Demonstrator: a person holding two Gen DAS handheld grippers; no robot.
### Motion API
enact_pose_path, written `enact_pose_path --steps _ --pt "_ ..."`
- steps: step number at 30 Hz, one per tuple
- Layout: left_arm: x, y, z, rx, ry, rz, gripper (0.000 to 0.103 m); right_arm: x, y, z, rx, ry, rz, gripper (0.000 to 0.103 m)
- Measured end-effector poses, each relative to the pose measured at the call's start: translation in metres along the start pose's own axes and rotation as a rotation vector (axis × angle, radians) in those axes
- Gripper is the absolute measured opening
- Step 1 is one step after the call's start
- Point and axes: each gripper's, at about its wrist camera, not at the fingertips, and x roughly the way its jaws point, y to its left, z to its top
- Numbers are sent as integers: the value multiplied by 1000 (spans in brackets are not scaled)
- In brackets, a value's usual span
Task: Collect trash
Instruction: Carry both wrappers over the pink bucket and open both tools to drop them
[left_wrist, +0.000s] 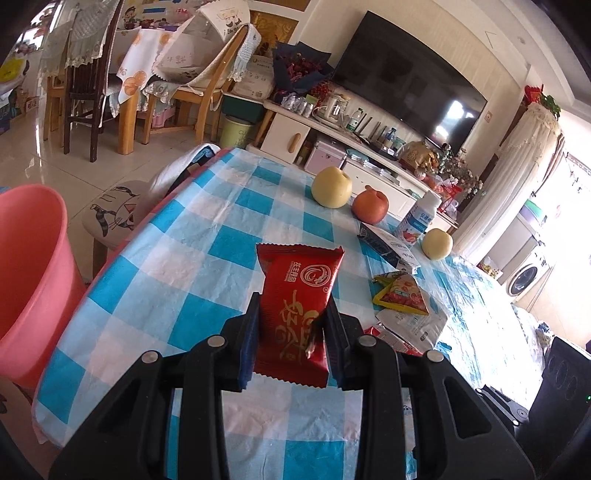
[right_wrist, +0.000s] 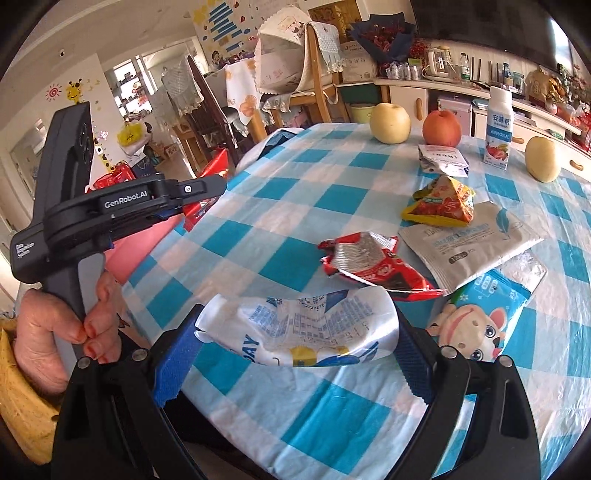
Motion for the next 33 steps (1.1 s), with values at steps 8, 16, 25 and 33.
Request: enact_pose_path --steps 8,16,25,33 --pt "-15 35 13 -109 -59 64 34 -4 19 16 58 -19 68 92" --pt "-34 75 25 -219 -125 150 34 -1 53 49 85 -32 177 92" --pt "-61 124 29 -382 -208 259 34 15 120 106 -17 -56 245 92" --pt "-78 178 23 -568 -233 340 34 67 180 157 -67 12 345 92"
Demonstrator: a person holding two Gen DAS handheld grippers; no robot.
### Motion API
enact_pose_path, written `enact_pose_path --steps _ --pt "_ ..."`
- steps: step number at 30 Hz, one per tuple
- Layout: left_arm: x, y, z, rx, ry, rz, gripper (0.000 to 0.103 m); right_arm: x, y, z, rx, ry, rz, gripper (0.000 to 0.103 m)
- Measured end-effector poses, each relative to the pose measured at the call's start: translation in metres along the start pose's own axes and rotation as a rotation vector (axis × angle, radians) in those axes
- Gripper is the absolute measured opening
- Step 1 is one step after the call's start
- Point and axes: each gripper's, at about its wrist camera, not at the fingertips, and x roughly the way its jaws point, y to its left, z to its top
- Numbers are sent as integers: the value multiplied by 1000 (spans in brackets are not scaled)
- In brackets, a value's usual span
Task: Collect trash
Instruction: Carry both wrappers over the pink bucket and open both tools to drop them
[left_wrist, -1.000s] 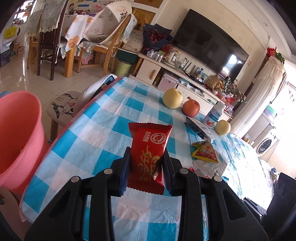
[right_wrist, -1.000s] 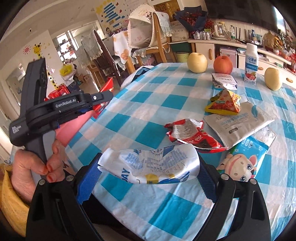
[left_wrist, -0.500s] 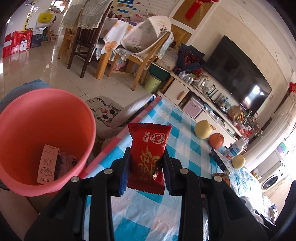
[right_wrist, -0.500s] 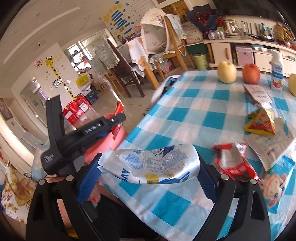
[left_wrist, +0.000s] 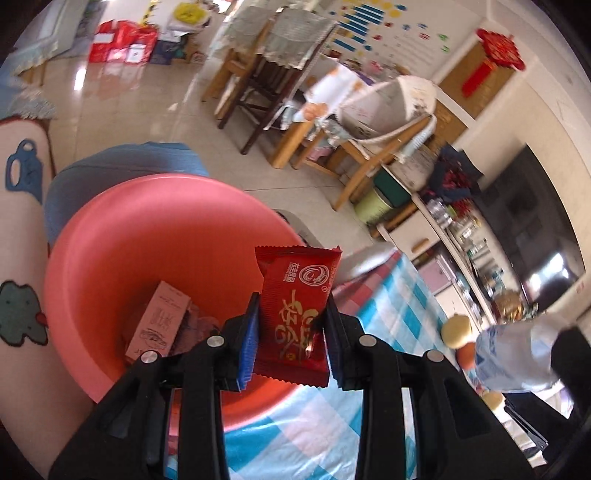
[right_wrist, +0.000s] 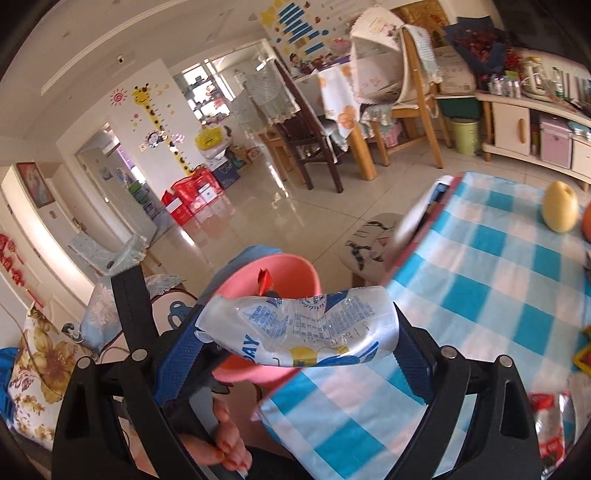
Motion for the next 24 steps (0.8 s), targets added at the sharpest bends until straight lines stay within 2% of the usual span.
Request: enact_pose_path --steps 3,6,10,12,15,18,24 --pt "1 17 7 -61 -6 25 34 28 9 17 14 23 48 92" --pt "9 31 12 -114 22 33 34 57 16 31 20 54 80 92" --pt "13 40 14 -146 35 44 34 95 22 41 34 111 118 92" --pt "16 44 14 -164 43 54 40 111 24 44 43 135 113 93" --pt "15 44 13 -162 29 70 43 135 27 45 68 188 159 93" --pt "15 43 13 -151 17 75 48 146 25 44 102 214 114 96" --pt "10 38 14 -141 -24 97 56 131 10 36 138 156 115 96"
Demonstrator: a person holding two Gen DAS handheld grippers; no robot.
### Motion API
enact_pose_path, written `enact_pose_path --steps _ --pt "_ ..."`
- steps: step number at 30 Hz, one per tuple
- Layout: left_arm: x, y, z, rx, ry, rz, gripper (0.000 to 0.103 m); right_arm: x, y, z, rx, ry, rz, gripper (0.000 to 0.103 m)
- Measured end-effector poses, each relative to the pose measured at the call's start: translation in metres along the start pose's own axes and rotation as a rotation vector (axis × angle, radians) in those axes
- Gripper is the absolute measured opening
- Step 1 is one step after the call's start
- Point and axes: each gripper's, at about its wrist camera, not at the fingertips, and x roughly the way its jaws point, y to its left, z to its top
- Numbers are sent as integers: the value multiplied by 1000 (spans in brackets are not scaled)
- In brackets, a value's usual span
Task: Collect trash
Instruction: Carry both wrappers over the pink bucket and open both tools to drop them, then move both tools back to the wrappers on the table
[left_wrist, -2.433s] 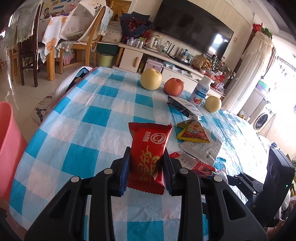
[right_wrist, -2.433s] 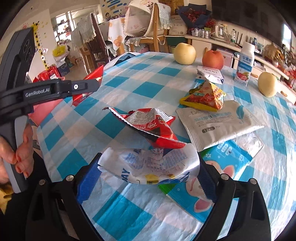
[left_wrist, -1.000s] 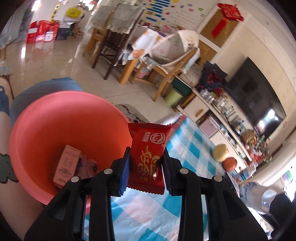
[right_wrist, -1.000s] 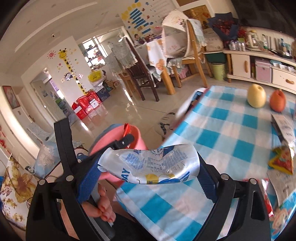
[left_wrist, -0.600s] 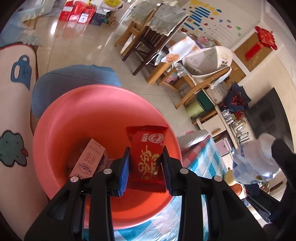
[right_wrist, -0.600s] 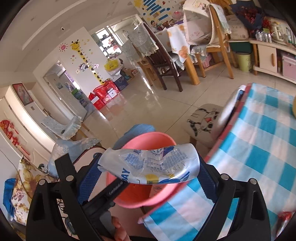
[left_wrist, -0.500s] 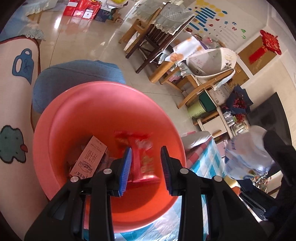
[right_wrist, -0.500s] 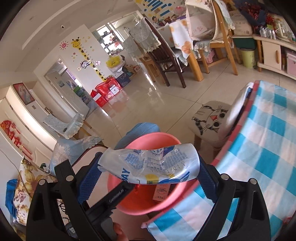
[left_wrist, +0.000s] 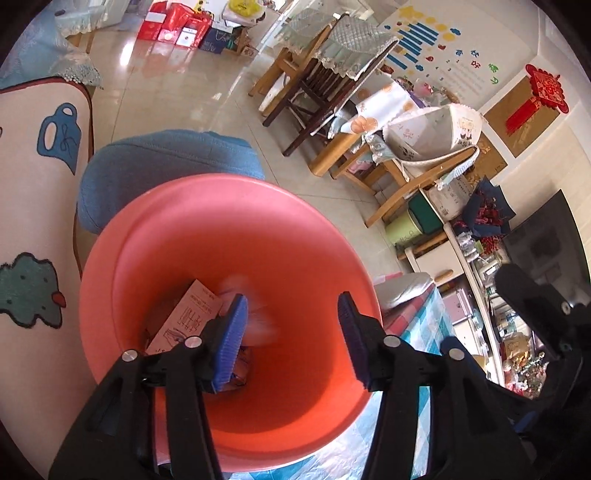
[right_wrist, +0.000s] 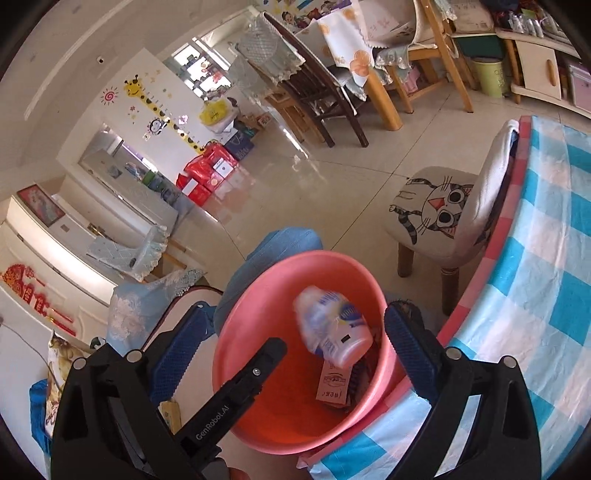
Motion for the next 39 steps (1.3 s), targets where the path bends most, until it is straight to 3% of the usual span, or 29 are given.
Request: enact_pose_path --steps 3,9,14,18,23,28,39 --pt "-8 -2 1 9 -46 33 74 -10 -3 -3 15 -26 7 96" --pt "-14 -7 -1 37 -74 39 75 -34 -12 -12 29 -82 -19 96" --pt "-19 -23 -8 126 -102 6 78 -78 -25 -34 6 -145 -115 96" --pt "-22 -44 -20 218 -129 -48 83 -114 -36 -54 -6 -186 -200 96" --pt "-31 -76 -46 376 -158 -183 90 -152 -49 -80 -31 -238 -294 96" --pt "-47 -96 -72 457 -220 -299 93 -182 -60 -101 -36 -280 -363 96" --pt "-66 -135 -121 630 -207 -466 95 -238 -69 -143 -92 -418 -497 97"
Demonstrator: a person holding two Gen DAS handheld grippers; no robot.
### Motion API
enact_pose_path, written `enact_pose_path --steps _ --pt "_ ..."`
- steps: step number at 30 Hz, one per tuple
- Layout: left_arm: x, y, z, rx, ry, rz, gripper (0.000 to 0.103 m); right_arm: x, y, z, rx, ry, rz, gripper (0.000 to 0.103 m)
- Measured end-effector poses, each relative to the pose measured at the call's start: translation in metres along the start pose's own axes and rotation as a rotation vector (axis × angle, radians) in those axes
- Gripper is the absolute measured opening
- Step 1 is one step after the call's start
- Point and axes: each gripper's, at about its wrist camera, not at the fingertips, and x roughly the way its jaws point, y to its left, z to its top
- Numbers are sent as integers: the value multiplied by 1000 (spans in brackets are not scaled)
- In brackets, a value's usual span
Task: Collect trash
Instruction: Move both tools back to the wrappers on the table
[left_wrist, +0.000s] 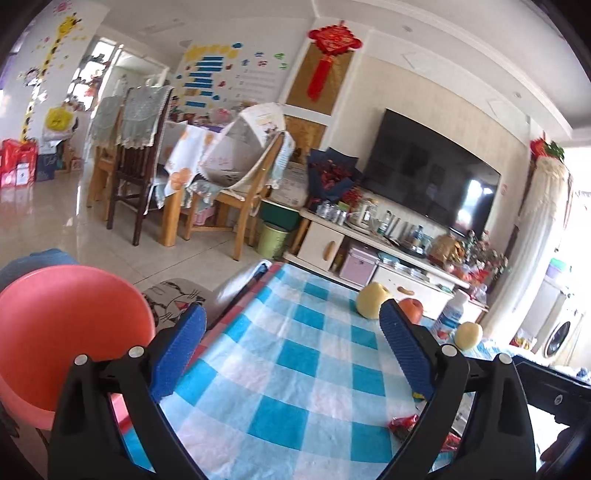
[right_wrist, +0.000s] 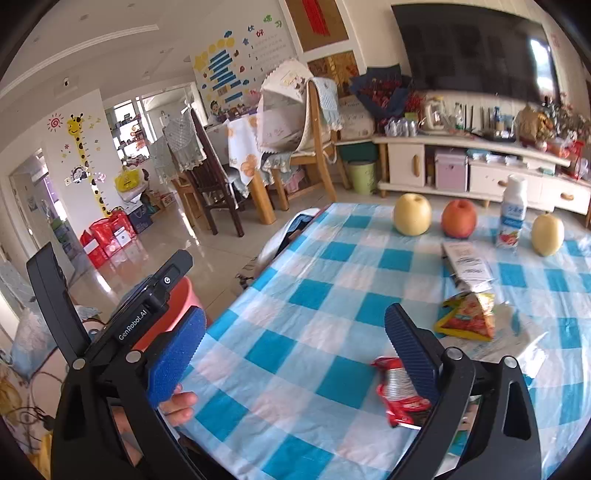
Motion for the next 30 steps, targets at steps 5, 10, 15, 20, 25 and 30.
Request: enact_pose_path --steps 5,10,15,20,25,30 --pt "-3 -19 -7 35 -4 -48 96 -23 -6 -10 -80 -62 -64 98" --pt "-3 -34 -13 67 23 -103 96 -39 -13 -23 -154 -119 -146 98" --pt "2 -54 -21 125 83 -129 96 -48 -22 -35 -221 -145 -211 98" --pt "3 -79 -34 231 117 -137 96 -55 -43 -44 -225 -170 -268 98" --pt "9 -98 -46 273 191 -163 96 -57 -62 -52 -224 -177 -306 98" --pt "16 -108 -55 265 259 -178 96 -57 -83 -55 -188 -155 -292 98"
